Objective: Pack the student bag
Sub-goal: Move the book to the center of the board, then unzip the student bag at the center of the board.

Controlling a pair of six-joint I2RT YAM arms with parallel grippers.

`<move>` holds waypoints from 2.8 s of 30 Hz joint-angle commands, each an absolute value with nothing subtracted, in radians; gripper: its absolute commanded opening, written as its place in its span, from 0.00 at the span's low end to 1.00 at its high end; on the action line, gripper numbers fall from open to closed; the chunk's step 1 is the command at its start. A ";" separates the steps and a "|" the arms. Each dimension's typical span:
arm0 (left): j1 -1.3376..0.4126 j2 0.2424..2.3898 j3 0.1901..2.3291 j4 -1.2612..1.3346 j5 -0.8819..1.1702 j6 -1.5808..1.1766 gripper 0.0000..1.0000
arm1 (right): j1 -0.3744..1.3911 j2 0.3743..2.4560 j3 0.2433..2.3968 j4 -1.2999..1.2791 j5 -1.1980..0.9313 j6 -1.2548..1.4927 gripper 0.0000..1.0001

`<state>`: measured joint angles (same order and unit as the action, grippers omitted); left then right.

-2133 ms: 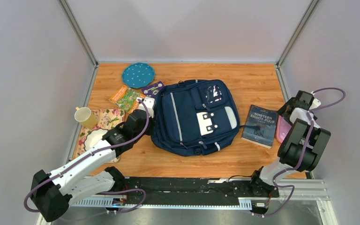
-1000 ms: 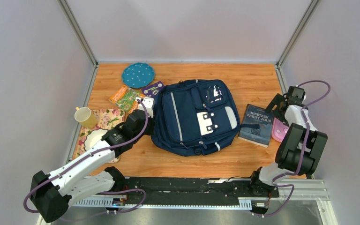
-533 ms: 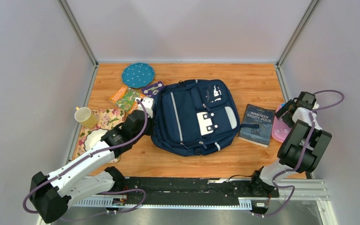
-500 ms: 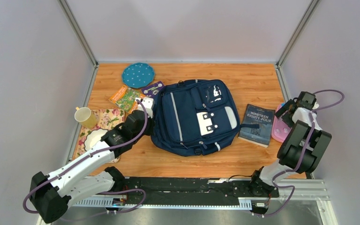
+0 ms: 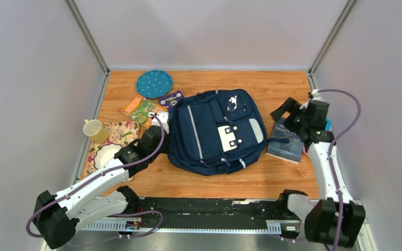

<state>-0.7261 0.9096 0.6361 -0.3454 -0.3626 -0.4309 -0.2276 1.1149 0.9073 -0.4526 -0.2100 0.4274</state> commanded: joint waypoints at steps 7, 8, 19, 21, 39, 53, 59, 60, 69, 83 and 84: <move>-0.724 0.916 0.643 -0.304 -0.457 -0.433 0.00 | 0.217 0.684 0.460 -0.420 -0.356 0.911 0.90; -0.721 0.920 0.652 -0.302 -0.457 -0.430 0.00 | 0.250 0.667 0.460 -0.469 -0.338 0.934 0.90; -0.719 0.950 0.681 -0.330 -0.436 -0.480 0.00 | 0.554 0.587 0.301 -0.393 -0.170 1.210 0.94; -0.719 0.950 0.684 -0.341 -0.437 -0.488 0.00 | 0.569 0.617 0.259 -0.318 -0.158 1.248 0.94; -0.719 0.963 0.657 -0.324 -0.315 -0.503 0.00 | 0.655 0.976 0.141 0.201 0.221 1.370 0.60; -0.719 0.934 0.814 -0.408 -0.333 -0.371 0.80 | 0.661 0.632 0.406 -0.204 0.328 1.391 0.00; -0.719 0.754 0.835 -0.391 -0.358 -0.362 0.80 | 0.653 0.734 0.575 -0.201 0.404 1.413 0.00; -0.719 0.729 0.824 -0.374 -0.327 -0.359 0.80 | 0.653 0.756 0.592 -0.189 0.393 1.410 0.00; -1.032 0.765 0.687 -0.175 -0.271 -0.345 0.80 | 0.635 0.909 0.751 -0.087 0.390 1.447 0.00; -1.304 0.953 0.477 0.313 -0.524 -0.209 0.79 | 0.626 0.931 0.910 -0.201 0.255 1.396 0.00; -1.304 0.957 0.448 0.395 -0.538 -0.203 0.79 | 0.626 0.930 0.908 -0.207 0.246 1.400 0.00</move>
